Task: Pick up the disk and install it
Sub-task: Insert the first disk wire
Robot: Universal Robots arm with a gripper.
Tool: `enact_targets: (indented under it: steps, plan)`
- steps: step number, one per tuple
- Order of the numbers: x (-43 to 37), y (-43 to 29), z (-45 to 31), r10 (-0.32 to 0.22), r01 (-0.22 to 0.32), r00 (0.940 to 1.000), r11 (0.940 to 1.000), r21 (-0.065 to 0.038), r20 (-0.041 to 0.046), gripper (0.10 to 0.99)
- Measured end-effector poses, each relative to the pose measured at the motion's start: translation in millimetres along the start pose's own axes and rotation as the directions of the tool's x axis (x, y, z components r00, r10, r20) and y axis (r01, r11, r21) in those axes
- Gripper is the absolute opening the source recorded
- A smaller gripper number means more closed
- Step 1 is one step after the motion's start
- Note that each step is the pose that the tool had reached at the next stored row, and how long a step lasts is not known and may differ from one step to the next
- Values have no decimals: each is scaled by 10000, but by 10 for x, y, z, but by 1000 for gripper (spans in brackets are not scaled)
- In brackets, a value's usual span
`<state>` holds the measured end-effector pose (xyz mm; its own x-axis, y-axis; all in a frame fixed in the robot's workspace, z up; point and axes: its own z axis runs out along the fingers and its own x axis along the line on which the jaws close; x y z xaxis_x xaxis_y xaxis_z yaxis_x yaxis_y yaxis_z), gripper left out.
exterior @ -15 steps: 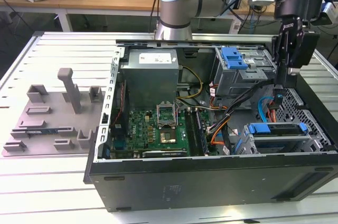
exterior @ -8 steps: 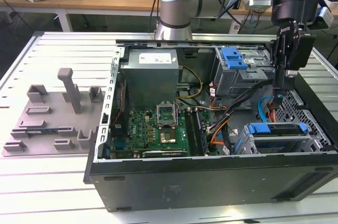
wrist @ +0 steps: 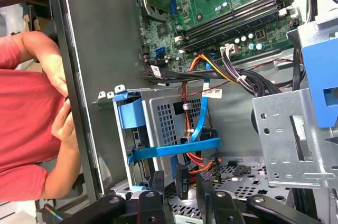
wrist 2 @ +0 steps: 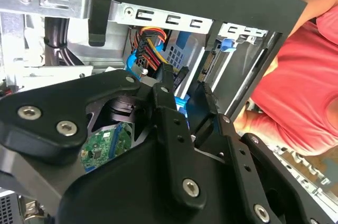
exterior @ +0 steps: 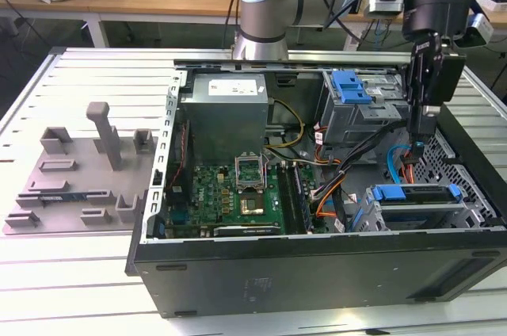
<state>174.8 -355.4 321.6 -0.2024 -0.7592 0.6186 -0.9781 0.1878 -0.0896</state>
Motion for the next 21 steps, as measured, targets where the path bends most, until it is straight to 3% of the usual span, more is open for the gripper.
enact_targets:
  steps: [4,5,6,7,8,21]
  plan:
    - [-13,4,14,9,-9,10000,10000,-3,-22,373]
    - [-34,33,27,15,-14,9999,10000,21,-120,373]
    - [-99,49,-7,44,-37,9982,9999,120,-601,373]
    - [-108,29,-4,25,-18,9980,9999,105,-634,373]
    - [-121,-17,0,-40,42,9979,10000,29,-644,373]
    - [-133,6,27,-53,53,9983,10000,10,-585,373]
